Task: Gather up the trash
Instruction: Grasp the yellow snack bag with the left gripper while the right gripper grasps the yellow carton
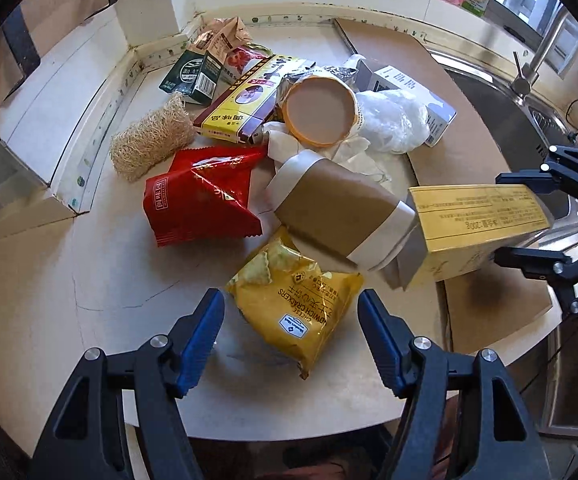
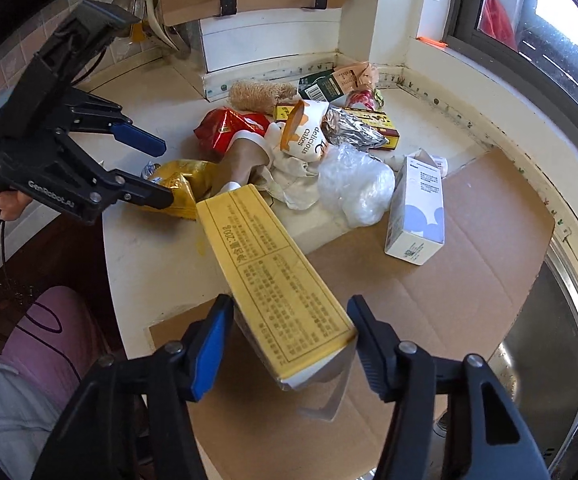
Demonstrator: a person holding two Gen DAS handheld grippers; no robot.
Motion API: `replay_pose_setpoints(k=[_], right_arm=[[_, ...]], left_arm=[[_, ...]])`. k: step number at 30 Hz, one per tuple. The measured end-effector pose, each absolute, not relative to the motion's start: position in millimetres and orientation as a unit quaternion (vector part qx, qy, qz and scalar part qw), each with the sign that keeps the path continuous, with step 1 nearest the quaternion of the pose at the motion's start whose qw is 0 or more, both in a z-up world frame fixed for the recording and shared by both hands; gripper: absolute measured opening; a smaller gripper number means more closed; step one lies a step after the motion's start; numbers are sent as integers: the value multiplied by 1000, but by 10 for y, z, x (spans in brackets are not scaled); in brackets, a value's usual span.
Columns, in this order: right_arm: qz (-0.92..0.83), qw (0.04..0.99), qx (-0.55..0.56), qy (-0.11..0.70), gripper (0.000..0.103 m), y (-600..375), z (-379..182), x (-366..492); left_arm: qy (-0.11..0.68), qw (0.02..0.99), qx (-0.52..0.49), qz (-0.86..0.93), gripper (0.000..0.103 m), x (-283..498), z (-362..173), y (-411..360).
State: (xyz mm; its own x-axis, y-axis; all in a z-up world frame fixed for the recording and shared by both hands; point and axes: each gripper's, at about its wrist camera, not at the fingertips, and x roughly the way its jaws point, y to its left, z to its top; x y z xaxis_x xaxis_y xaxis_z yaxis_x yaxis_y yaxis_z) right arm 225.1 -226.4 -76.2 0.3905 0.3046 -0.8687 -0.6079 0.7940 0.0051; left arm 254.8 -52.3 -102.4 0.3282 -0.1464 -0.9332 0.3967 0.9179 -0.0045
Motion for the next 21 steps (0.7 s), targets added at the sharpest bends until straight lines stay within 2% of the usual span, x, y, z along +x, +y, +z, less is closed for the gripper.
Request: replay_pose_setpoints(k=[6,16,18,20,21], right_arm=[[277,832,-129,463,58,-2324,-684,2113],[243,847,-66,467,57,-2386,-698,2038],[244,850,-58,464,57,-2366,-675,1978],[242,853,-50,459,57,-2343,-638,1905],[241,855,-46,458,57,-2337,-622,1873]], left_arm=[[549,796,175,-184,68,2611,-1103,-630],[562,776,212,-192,70,2741,-1217,-808],[562,777,208,-194,61,2732,-1227,-812],[560,780,198,-195,23,2707,-1202,-802],[563,781,188,-192,23,2699,-1188,-783]])
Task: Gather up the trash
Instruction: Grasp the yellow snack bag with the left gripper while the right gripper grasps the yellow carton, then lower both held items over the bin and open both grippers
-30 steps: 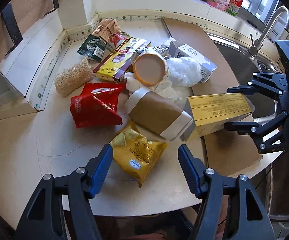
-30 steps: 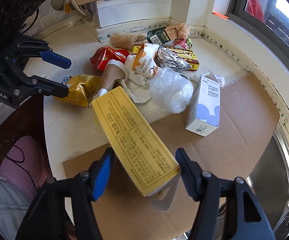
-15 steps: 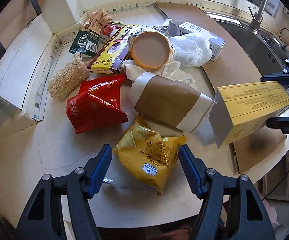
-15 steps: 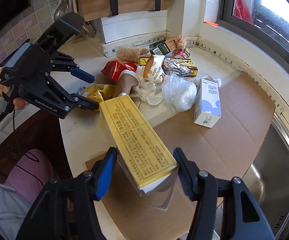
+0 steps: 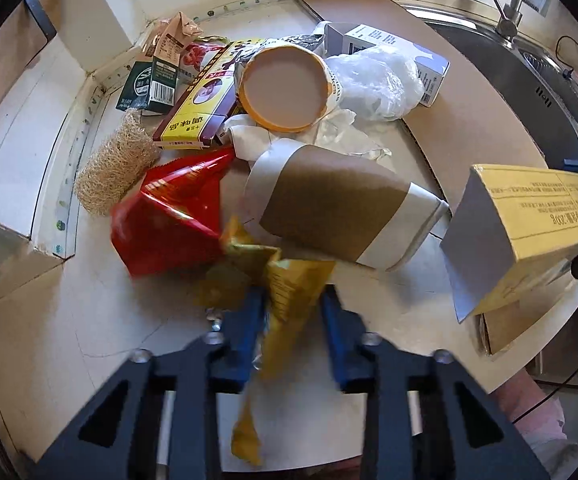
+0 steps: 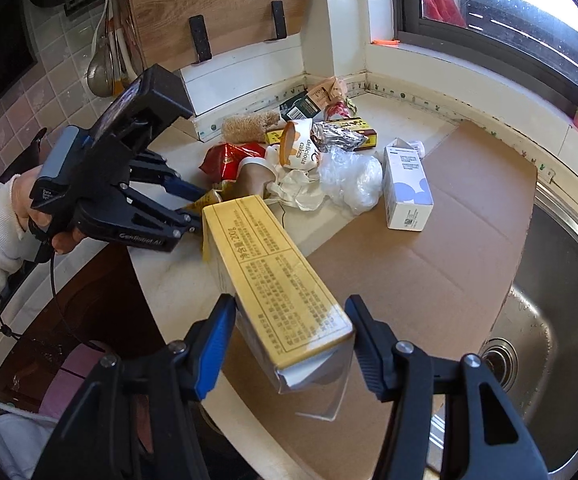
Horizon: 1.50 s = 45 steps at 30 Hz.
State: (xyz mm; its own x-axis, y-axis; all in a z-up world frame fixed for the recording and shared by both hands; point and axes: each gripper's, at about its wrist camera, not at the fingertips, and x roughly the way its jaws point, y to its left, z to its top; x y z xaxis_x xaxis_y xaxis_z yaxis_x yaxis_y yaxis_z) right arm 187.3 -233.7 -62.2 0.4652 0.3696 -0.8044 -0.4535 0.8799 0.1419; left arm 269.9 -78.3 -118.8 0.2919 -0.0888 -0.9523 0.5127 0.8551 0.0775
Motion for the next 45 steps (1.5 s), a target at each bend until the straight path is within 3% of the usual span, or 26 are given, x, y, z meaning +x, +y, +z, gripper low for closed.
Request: replay_pose_setpoints(k=[4,15,21,25,35,45], right_arm=[[228,864,-35,448,56,-2283,-529,1716],[202,881,-21,426,56,-1977,-182,1017],[177,879,-36,441,56,-1646,-358,485],[166,863,-39,475,56,-1446,-763,222],[113,789,-23,603,56,-1339,-2343,265],[65,752,11,656,56,-1256,-3470,612]], left_arm=[[551,795,176,-181,17,2561,-1073,-671],[510,835,110,-174,17,1601,-501,-154],[494,849,78,-170,17,876,-628,38],[496,852,66,-150,17,494,-1033,146],[622,775,-22,-111,17,398,-2805,191],[630,773,-22,-73,17,440,-3731,-24]])
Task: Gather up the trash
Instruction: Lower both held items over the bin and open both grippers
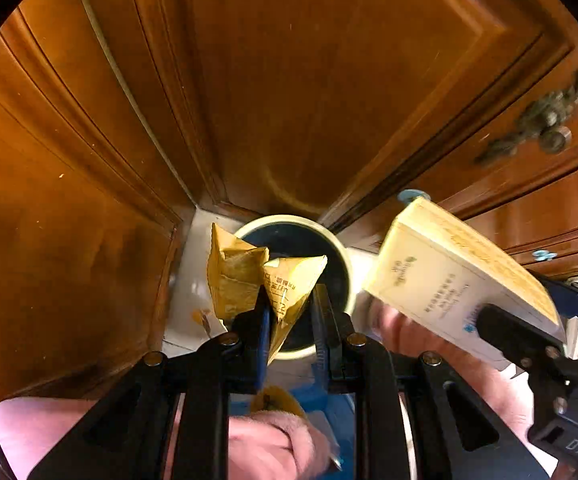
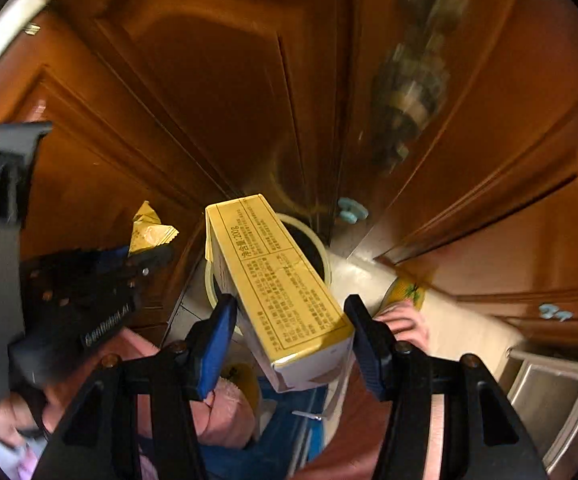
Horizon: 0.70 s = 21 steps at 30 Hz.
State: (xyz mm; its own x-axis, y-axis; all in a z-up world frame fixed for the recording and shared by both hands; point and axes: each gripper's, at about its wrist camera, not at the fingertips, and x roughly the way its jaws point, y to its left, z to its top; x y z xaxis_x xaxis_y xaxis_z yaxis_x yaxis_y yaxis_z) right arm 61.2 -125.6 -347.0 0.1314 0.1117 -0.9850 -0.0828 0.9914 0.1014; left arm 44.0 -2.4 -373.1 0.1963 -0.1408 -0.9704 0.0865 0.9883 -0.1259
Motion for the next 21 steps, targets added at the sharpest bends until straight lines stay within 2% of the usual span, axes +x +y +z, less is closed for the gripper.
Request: replay_pose_setpoints(k=[9,21], right_arm=[[51,726,-6,685,56,-1153,-3968,618],[45,703,2,709,58,-1120,-4191,727]], left_arm=[[648,757,-29,-71,17,546,-4058,-2],[680,727,-33,-85,21,625,-4386,-5]])
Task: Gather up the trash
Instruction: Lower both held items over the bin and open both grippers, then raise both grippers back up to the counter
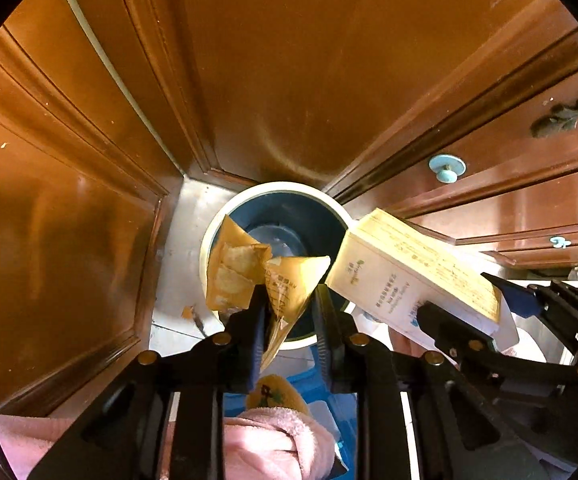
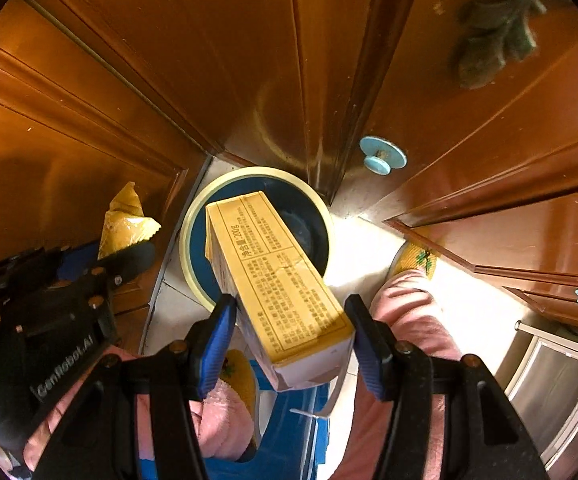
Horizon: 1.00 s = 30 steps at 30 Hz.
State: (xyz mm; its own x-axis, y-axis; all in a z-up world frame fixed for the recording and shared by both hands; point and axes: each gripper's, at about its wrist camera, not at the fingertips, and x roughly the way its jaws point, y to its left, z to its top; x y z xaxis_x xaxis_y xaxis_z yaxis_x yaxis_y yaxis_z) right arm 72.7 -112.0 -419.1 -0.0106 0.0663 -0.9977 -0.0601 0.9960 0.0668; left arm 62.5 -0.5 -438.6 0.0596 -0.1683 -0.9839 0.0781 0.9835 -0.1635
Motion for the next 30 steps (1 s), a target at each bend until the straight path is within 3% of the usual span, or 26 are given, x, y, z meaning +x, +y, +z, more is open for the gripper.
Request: replay_pose_setpoints(k=[9,19,30], right_arm=[[44,703,4,709,58,-1111,-4220,771],[40,702,77,707,58,-1311,-4213,830],[41,709,74,700,58,-1310,-4149,752]], left_arm=[[686,723,-32,-75,31,619,-4446,37],[679,730,-53,-55,62,664,-4436,155],[674,735,-49,-60,63,682,-4419,125]])
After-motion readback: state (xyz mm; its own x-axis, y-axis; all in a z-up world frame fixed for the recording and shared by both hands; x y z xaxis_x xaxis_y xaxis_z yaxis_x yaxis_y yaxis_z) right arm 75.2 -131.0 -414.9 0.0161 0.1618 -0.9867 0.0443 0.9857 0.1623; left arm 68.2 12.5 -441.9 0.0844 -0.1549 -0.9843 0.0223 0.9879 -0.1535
